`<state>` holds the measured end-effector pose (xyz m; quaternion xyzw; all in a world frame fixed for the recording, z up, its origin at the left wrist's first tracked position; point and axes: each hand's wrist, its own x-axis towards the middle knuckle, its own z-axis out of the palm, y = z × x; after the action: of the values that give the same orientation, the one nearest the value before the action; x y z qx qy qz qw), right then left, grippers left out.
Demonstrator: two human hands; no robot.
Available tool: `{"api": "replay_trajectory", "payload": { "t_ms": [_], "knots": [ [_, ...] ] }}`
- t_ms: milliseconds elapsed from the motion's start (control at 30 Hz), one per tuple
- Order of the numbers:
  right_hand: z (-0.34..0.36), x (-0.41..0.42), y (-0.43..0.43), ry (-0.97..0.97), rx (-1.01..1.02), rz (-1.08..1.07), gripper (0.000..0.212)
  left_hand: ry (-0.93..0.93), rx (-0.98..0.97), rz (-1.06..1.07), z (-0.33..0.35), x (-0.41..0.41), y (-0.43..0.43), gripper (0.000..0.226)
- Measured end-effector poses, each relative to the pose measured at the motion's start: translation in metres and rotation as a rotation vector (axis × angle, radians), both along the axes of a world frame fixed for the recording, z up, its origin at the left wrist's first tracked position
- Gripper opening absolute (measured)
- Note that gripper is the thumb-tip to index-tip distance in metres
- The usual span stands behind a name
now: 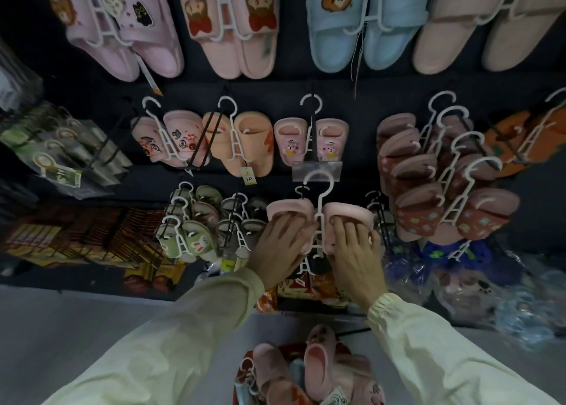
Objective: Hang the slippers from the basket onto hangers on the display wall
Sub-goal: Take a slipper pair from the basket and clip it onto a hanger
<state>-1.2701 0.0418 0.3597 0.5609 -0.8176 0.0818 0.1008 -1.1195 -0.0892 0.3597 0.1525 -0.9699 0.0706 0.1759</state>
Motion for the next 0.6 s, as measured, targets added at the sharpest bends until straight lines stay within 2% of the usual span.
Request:
{"api": "replay_trajectory", "payload": {
  "t_ms": [167,267,400,600],
  "knots": [
    [0.007,-0.002,-0.009,0.01,0.009,-0.001,0.088,0.018,-0.022,0.021,0.004,0.0,-0.009,0.08],
    [0.013,-0.006,-0.023,0.016,0.067,-0.025,0.085,-0.056,-0.018,0.046,0.006,-0.008,-0.021,0.091],
    [0.022,-0.016,-0.045,-0.026,0.069,-0.049,0.077,-0.148,-0.019,0.076,0.012,-0.028,-0.038,0.09],
    [0.035,-0.039,-0.085,-0.118,0.113,-0.006,0.096,-0.189,-0.058,0.18,0.019,-0.052,-0.064,0.104]
  ]
}}
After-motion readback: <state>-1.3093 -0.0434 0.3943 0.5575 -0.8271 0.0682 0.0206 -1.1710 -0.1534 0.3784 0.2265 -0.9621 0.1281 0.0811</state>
